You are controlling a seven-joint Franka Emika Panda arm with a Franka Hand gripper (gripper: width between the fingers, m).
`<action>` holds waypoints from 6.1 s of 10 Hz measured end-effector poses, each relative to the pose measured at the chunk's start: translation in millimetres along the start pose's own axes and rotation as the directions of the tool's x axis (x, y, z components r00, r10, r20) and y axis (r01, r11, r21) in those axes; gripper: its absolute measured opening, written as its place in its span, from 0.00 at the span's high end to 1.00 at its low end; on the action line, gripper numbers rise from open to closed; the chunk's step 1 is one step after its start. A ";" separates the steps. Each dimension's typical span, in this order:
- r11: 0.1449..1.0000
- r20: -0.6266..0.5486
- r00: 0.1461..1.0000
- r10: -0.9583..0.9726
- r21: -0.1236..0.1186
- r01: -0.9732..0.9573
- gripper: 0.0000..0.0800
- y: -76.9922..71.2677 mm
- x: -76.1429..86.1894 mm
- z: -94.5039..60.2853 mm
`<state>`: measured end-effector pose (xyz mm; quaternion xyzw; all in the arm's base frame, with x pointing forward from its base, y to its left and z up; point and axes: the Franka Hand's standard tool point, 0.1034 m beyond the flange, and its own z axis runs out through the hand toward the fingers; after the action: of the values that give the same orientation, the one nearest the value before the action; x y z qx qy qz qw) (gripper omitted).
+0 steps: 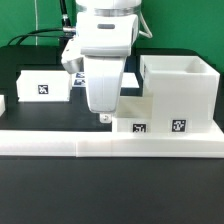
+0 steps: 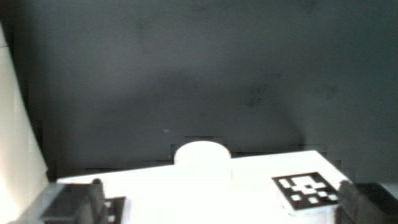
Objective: Assemble drawer
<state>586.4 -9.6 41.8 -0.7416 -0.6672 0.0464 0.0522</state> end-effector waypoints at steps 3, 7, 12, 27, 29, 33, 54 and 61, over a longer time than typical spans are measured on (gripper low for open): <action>1.000 0.005 1.000 -0.017 0.014 0.017 0.19 0.8 2.5 -5.3; 0.999 0.018 1.000 -0.015 0.045 0.014 0.19 0.4 2.6 -5.7; 0.996 0.012 0.998 -0.061 0.059 0.060 0.19 2.0 -5.2 -3.2; 0.990 0.048 0.998 -0.036 0.137 0.029 0.19 3.8 38.5 1.1; 0.983 0.048 0.997 -0.057 0.176 0.048 0.19 6.3 38.3 2.8; 0.980 0.050 0.997 -0.066 0.192 0.056 0.19 5.0 35.7 3.9; 0.979 -0.096 0.994 0.058 0.198 -0.038 0.19 -15.2 42.9 0.1; 0.972 -0.102 0.994 0.026 0.234 -0.001 0.19 -14.8 25.9 4.0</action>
Offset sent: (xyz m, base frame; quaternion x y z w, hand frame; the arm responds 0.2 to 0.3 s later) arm 0.0120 0.0420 0.0180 0.0207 0.0249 -0.0364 0.9988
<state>574.0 17.7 39.8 -0.7362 -0.6485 0.0860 0.1734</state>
